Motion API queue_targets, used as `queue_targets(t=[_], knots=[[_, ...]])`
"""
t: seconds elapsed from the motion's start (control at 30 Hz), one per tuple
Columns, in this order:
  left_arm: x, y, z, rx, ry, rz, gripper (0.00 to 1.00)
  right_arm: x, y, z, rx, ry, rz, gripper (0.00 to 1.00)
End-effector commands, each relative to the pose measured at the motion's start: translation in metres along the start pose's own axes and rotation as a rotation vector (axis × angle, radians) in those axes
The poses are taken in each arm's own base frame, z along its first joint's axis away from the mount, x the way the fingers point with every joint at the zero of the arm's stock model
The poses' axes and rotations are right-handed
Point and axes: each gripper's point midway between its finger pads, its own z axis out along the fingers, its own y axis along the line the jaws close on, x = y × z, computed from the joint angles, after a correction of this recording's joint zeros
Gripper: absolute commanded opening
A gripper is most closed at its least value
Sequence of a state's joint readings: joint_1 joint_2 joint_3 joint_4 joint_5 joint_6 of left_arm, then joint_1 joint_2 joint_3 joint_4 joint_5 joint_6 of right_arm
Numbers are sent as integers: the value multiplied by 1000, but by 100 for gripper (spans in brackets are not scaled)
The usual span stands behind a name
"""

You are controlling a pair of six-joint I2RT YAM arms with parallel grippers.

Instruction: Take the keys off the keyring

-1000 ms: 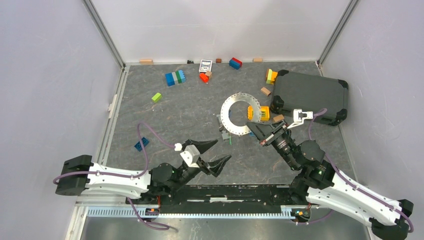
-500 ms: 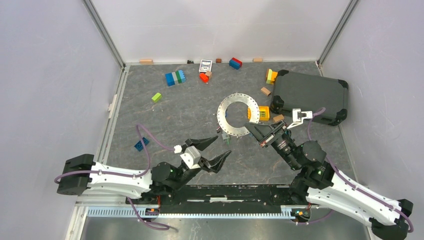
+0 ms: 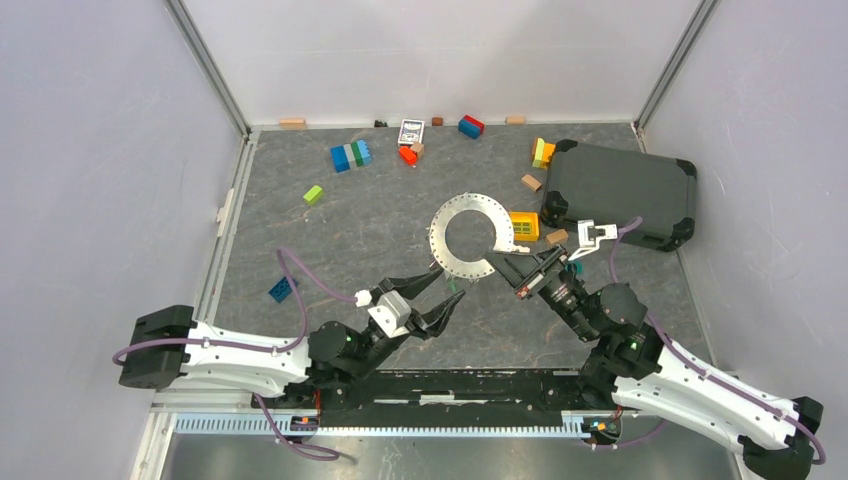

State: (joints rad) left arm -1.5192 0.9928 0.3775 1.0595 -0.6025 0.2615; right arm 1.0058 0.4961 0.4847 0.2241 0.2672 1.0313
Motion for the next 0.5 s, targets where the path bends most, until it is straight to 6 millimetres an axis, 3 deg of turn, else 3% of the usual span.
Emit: queue_targets(t=[0.0,0.47], knots=[[-25,4,8,-34,-59,-2,59,-15,25,-3,-90,-48,40,0],[-18,7,7,-50,-32,22,26,-15,29,-6,-113,-40,56,0]])
